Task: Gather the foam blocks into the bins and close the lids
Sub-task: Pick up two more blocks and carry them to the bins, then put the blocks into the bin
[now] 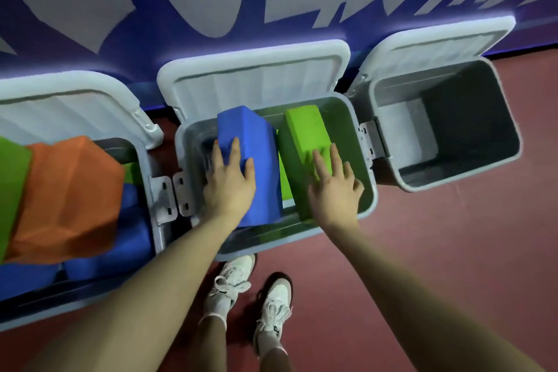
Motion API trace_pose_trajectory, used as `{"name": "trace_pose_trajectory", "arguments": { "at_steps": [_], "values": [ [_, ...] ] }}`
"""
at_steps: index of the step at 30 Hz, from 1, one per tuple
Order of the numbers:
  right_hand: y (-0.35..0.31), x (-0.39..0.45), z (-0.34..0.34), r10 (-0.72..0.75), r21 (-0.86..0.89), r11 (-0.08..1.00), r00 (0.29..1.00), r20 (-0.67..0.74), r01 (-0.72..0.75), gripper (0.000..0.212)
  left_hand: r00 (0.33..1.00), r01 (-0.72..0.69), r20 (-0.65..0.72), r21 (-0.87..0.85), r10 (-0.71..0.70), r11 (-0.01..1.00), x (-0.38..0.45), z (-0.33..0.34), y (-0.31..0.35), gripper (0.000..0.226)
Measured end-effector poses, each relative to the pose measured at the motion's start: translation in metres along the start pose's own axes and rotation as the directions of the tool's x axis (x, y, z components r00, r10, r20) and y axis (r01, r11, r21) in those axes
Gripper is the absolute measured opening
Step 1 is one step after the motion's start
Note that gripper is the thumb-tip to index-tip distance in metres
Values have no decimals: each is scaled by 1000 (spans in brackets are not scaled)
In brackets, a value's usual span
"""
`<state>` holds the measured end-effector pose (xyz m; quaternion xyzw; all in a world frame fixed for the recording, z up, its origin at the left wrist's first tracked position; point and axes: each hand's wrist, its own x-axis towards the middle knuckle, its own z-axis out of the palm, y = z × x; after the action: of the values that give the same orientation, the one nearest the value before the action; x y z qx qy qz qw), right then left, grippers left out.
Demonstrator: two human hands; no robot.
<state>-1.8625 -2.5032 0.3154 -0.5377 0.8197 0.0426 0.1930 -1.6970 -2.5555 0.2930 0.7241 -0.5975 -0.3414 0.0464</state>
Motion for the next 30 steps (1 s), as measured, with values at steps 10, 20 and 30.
{"name": "trace_pose_trajectory", "arguments": {
  "at_steps": [10,20,30],
  "values": [
    [-12,-17,-27,-47,93,995,999,-10,48,50,928,-360,15,289,372,887,-2,-47,-6,56],
    [-33,-79,-178,-41,129,990,990,-136,58,45,804,-586,66,257,591,769,-59,-180,91,55],
    [7,-181,-251,155,224,971,926,-344,-79,42,584,-801,229,318,779,507,-144,-231,174,49]
  ]
}}
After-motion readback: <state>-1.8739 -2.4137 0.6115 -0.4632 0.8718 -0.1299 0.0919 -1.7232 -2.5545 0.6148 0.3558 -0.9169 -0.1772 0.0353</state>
